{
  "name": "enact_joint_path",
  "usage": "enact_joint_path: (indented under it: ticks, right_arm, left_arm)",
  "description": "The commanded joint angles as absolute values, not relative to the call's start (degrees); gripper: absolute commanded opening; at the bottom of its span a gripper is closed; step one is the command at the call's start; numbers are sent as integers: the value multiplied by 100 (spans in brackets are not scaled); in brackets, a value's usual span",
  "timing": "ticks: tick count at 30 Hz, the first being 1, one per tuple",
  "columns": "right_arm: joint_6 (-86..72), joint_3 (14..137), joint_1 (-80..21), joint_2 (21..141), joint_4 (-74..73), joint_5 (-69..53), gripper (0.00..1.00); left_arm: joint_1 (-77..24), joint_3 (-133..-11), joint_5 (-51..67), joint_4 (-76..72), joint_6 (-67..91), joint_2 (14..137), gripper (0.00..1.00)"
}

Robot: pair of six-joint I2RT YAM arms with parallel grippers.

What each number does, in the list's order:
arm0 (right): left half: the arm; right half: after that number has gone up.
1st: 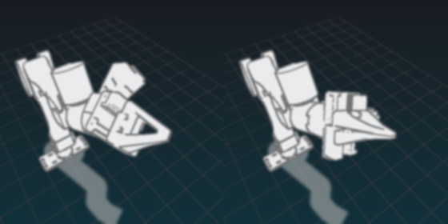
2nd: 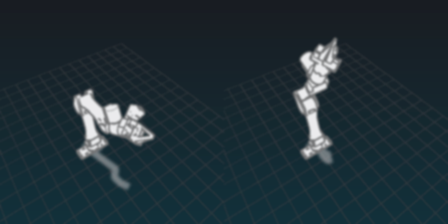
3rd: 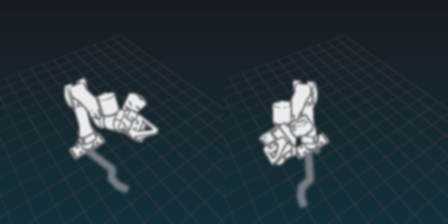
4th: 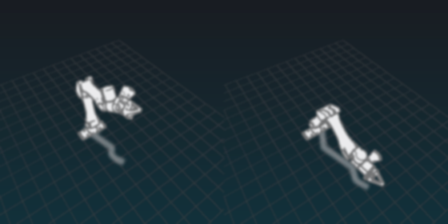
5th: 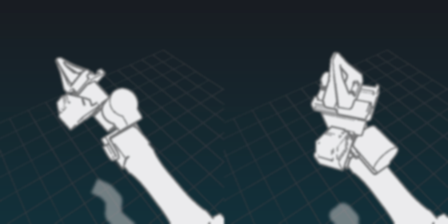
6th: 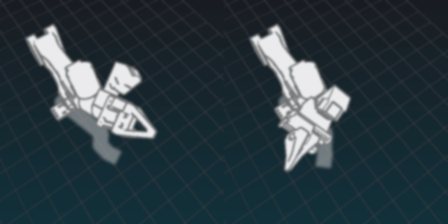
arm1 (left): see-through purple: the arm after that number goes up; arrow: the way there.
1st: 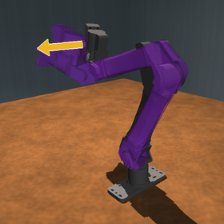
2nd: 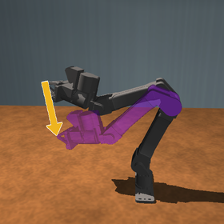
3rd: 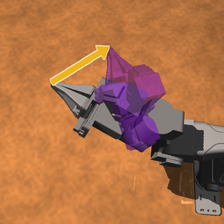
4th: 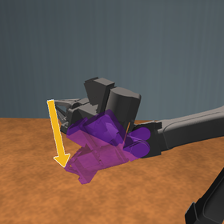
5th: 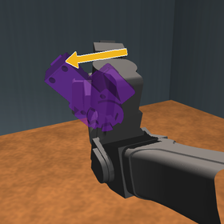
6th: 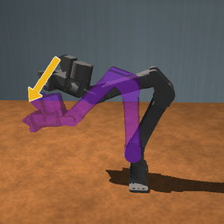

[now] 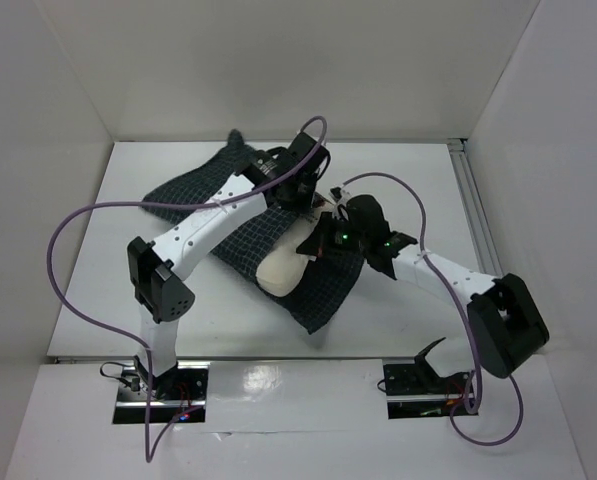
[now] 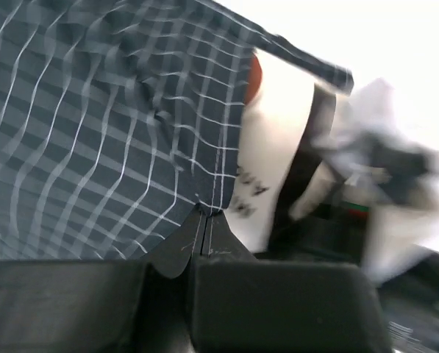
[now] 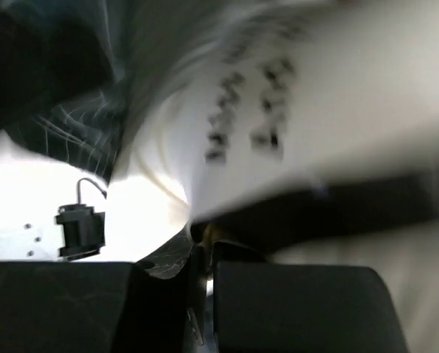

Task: Put the pillow into the pillowcase

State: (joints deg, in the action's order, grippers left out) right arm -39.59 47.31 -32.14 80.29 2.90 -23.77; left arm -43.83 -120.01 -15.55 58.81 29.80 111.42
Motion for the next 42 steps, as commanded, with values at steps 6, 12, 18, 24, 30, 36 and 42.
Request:
enact_joint_path:
  ticks: [6, 12, 18, 24, 30, 36, 42]
  right_arm:
    - [-4026, 4791, -3366, 8395, 1487, -2199, 0]
    - [-3569, 4220, -2876, 7718, 792, -1951, 0]
    - [-3253, 3981, -2461, 7156, 168, -2012, 0]
    - [-2875, 4121, -2408, 6733, -641, -2083, 0]
    - [-2795, 4008, -2355, 7591, 279, -2539, 0]
    - [-2743, 4209, -2408, 8587, 494, -3023, 0]
    - [-2198, 4491, -2408, 7903, -623, -2541, 65]
  left_arm:
    - [-5010, -11980, -395, 5387, 3779, 10749, 0]
    - [-5071, -11180, -1011, 5659, 4402, 10345, 0]
    - [-5352, -11126, -1336, 6116, 4859, 10362, 0]
    - [-5563, -11040, -1336, 6346, 5062, 10529, 0]
    - [-5248, -10907, -1458, 6056, 4904, 10968, 0]
    - [-5045, -10715, -1758, 6117, 4852, 11101, 0]
    - [-4860, -10950, -2232, 6415, 4852, 11048, 42]
